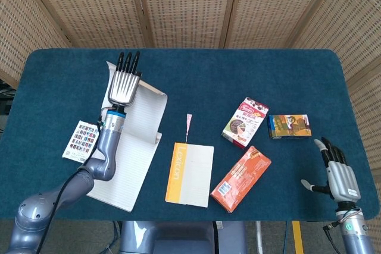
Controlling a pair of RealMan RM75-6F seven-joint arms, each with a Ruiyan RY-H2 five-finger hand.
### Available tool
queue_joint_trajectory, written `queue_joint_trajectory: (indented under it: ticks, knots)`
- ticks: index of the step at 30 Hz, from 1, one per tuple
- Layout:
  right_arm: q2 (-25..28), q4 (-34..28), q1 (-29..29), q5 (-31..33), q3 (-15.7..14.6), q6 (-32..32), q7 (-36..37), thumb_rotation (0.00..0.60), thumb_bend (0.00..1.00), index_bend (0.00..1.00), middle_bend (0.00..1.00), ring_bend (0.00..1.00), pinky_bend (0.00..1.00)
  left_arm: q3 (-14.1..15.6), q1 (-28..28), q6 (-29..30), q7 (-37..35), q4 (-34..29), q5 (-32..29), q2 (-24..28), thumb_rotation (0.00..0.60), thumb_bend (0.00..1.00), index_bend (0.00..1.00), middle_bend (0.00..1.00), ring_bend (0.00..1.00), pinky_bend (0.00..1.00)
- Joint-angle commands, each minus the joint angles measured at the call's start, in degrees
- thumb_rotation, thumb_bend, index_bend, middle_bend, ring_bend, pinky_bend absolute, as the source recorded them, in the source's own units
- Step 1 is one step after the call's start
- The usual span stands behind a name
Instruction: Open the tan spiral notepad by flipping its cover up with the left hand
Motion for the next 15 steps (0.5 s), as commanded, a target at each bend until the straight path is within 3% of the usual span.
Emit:
queue_joint_trajectory:
  ticks: [1,9,15]
  knots:
    - [-0.03,-0.06,0.07,0.11,0.02,-0.10,-0.14,0.600,0.00,0.00,0.00,0.00,0.00,0.27,-0.99,-0.80,-1.77,2.37,0.20,-0.98,0.600,0.62,0.66,0.00,0.00,0.03]
    - [-0.28,-0.10,0.34,0.43,0.15,-0.50,-0.22,0.600,0.00,0.00,0.00,0.00,0.00,0.63,-2.89,-2.56,-4.80,7.95,0.52,-3.00,0.600,0.53,0.33,0.00,0.00,0.03]
    - [-0.47,-0.14,0.41,0.56,0.25,-0.50,-0.14,0.600,0.00,0.00,0.00,0.00,0.00,1.26,-3.90,-3.51,-7.33,12.25,1.03,-4.94,0.600,0.50,0.20,0.00,0.00,0.03]
